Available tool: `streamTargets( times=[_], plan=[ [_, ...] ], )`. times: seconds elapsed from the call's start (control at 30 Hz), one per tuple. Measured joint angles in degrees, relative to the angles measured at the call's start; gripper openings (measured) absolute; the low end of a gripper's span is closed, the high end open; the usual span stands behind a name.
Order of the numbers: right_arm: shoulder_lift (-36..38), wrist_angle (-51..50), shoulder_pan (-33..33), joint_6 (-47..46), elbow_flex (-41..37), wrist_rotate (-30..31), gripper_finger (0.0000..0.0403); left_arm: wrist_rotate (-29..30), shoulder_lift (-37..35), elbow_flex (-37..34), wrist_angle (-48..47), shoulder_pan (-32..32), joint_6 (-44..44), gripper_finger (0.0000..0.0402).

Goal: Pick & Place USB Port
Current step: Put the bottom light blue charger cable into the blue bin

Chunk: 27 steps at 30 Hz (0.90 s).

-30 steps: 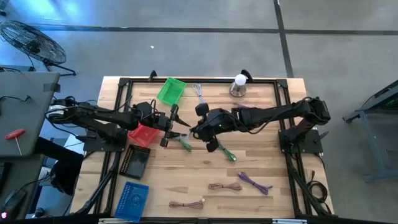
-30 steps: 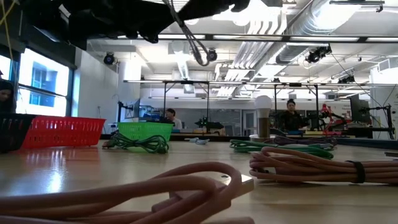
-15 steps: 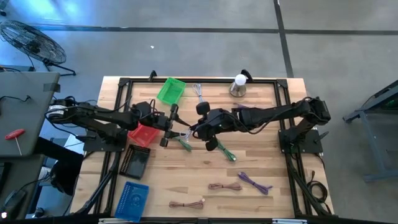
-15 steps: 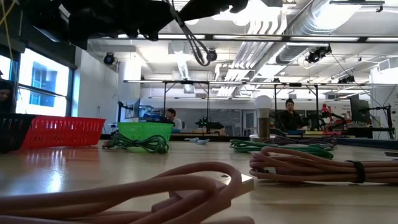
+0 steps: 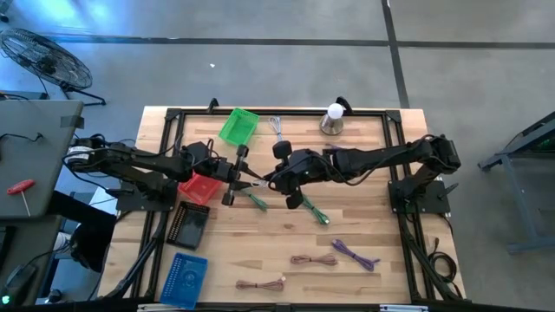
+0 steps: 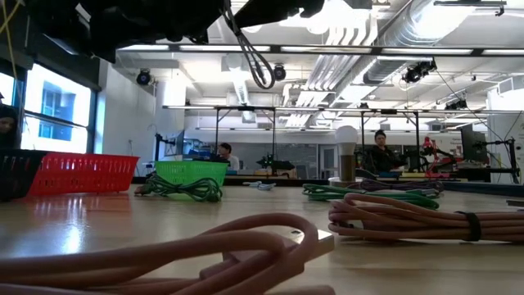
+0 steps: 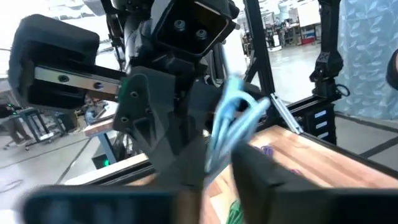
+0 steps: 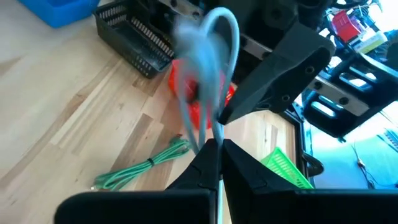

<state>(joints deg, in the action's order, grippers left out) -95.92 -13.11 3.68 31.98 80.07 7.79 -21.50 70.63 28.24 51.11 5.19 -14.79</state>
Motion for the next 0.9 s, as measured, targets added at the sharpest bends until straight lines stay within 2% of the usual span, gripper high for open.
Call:
streamTargets(
  times=[0.07, 0.33, 0.47, 0.63, 0.73, 0.9],
  plan=[
    [0.0, -0.2, 0.0, -0.5, 0.0, -0.1, 0.0007, 1.0, 0.0, 0.0, -0.2, 0.0, -0.1, 0.0014],
    [-0.1, -0.4, 0.4, -1.2, 0.0, 1.7, 0.0050, 3.2, -0.1, 0.1, -2.1, 0.0, -1.5, 0.0004],
    [-0.1, -1.2, 0.5, -0.8, 0.0, 2.3, 0.0050, 6.9, -0.3, 0.0, -3.6, 0.0, -1.9, 0.0003],
    [-0.1, -1.5, 0.3, -1.4, 0.0, 4.4, 0.0005, 16.3, -4.6, 0.0, -11.5, 0.0, -5.9, 0.0002],
    [-0.1, -2.0, 0.6, -1.5, 0.0, 5.3, 0.0016, 22.4, -9.1, 0.0, -18.1, -0.7, -6.0, 0.0002],
    [-0.1, -3.5, 0.4, -2.0, 0.0, 10.0, 0.0043, 36.2, -19.5, 0.0, -33.0, -5.7, -6.5, 0.0001]
  ],
)
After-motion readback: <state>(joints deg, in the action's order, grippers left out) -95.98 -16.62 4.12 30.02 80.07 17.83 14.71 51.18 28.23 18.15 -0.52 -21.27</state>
